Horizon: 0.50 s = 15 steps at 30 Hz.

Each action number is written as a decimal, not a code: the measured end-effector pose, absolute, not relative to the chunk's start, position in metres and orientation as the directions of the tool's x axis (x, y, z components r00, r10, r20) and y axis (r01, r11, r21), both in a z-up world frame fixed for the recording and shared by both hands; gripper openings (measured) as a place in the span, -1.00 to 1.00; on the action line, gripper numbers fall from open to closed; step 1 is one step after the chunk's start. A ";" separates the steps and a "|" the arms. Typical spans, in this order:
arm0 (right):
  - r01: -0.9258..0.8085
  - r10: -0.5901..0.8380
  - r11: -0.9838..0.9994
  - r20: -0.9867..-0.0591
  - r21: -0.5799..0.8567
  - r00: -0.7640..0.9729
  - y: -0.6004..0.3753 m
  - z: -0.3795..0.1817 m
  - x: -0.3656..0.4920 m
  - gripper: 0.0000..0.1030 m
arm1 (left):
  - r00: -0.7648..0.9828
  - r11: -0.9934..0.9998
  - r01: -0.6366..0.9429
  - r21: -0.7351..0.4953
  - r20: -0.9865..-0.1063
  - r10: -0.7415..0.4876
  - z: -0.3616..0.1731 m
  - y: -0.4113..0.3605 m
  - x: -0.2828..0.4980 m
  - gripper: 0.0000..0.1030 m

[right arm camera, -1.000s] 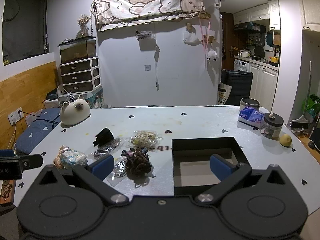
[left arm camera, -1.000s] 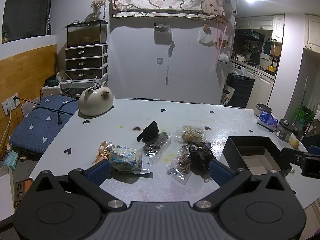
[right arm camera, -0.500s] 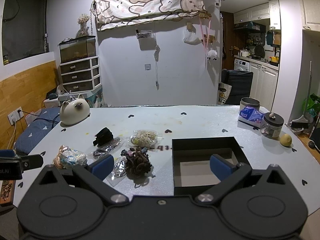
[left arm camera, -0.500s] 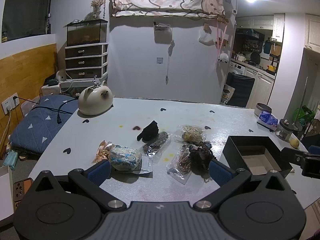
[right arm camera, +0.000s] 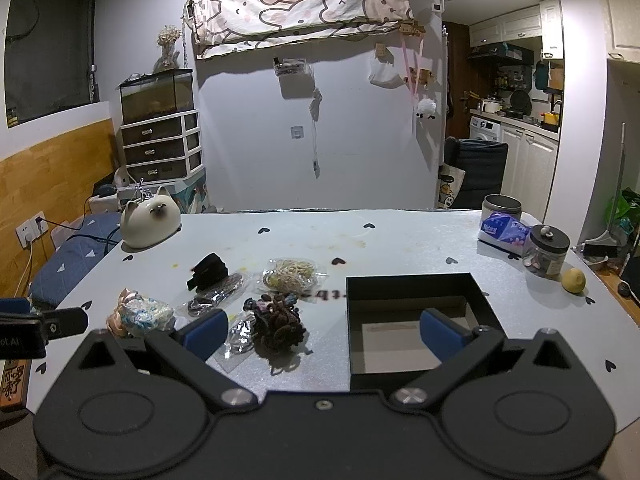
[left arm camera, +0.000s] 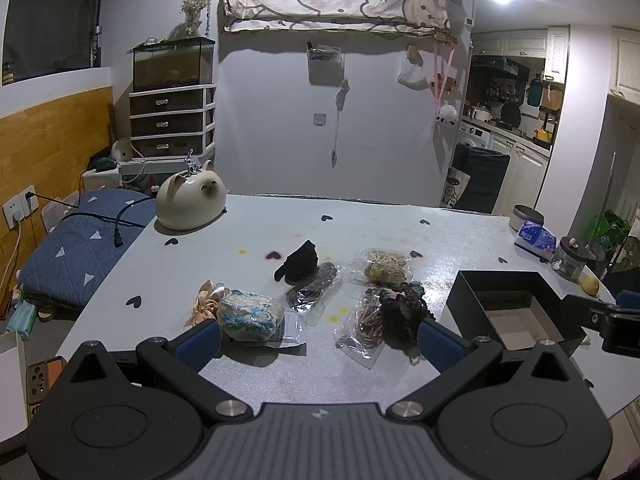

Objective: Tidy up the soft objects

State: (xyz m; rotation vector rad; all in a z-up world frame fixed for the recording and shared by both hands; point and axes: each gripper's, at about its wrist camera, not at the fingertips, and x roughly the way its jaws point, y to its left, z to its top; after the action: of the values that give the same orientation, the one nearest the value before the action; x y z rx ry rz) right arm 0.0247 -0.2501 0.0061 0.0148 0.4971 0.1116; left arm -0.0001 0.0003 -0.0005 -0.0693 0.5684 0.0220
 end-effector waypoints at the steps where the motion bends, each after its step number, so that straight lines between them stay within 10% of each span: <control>1: -0.103 0.110 0.994 -0.476 0.042 0.873 -0.250 0.005 0.025 1.00 | 0.842 0.997 -0.040 -0.060 -0.539 0.002 0.000 0.000 0.000 1.00; 15: -0.116 0.122 0.992 -0.482 0.042 0.867 -0.244 0.008 0.044 1.00 | 0.826 0.996 -0.066 -0.060 -0.563 0.021 -0.017 0.010 0.034 1.00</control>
State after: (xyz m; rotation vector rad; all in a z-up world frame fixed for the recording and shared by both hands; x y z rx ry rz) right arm 0.0442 -0.2435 0.0077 0.0121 0.5058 0.1250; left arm 0.0337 0.0099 -0.0175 -0.0780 0.5972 0.0460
